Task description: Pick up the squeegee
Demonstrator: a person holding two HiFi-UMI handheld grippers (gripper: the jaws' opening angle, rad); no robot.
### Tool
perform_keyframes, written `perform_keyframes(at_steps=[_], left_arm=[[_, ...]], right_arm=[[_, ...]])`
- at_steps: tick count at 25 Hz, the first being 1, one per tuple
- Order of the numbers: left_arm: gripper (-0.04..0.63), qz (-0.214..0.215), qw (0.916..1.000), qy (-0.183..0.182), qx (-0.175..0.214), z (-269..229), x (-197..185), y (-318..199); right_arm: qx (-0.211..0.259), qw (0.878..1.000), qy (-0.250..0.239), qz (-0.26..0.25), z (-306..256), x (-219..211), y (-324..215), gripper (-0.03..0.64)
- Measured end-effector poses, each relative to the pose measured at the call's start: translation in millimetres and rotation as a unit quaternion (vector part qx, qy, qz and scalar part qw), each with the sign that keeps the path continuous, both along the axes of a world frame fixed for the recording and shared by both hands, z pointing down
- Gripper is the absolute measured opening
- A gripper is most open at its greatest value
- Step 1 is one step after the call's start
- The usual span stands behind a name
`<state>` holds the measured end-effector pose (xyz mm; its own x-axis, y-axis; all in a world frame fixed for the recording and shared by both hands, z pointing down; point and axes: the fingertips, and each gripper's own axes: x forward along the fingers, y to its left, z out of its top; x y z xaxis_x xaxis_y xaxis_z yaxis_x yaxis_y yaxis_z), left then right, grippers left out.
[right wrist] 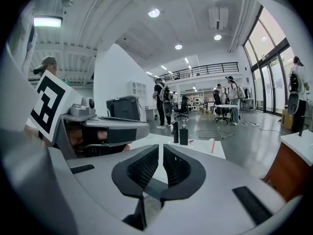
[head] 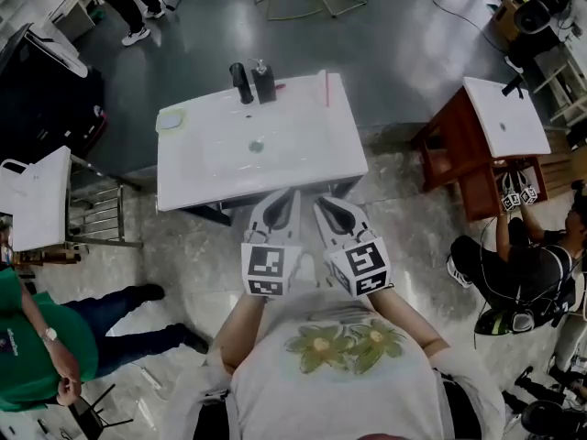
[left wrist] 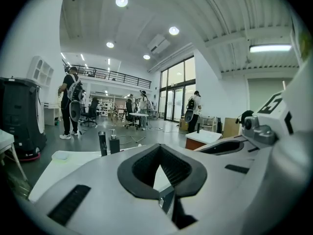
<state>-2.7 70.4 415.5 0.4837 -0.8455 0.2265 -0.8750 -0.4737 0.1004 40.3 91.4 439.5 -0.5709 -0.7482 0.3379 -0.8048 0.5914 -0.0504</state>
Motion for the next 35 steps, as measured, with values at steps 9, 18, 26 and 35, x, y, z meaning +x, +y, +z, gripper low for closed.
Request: perform_keyframes(at_steps=[9,18,26,35], left_arm=[[0.009,0.022,0.9996,-0.003,-0.019,15,-1,-21],[0.009,0.019,0.9996,-0.003,-0.020,21,-9,-46],[0.009,0.010,0.9996,-0.011,-0.023,22,-22,-76],[0.009,0.005,0.9991,-0.022,-0.035,35,-30,-113]], right_arm=[[-0.013,1.000,0.003,0.004,13,-8,-18,0.025],[-0.010,1.000,0.022,-0.009,21,-14,-45,0.025],[0.003,0.999,0.036,-0.029,11,-23,-94,0.025],[0.014,0.996,0.070,-0.049,22,-25,-137,0.025]])
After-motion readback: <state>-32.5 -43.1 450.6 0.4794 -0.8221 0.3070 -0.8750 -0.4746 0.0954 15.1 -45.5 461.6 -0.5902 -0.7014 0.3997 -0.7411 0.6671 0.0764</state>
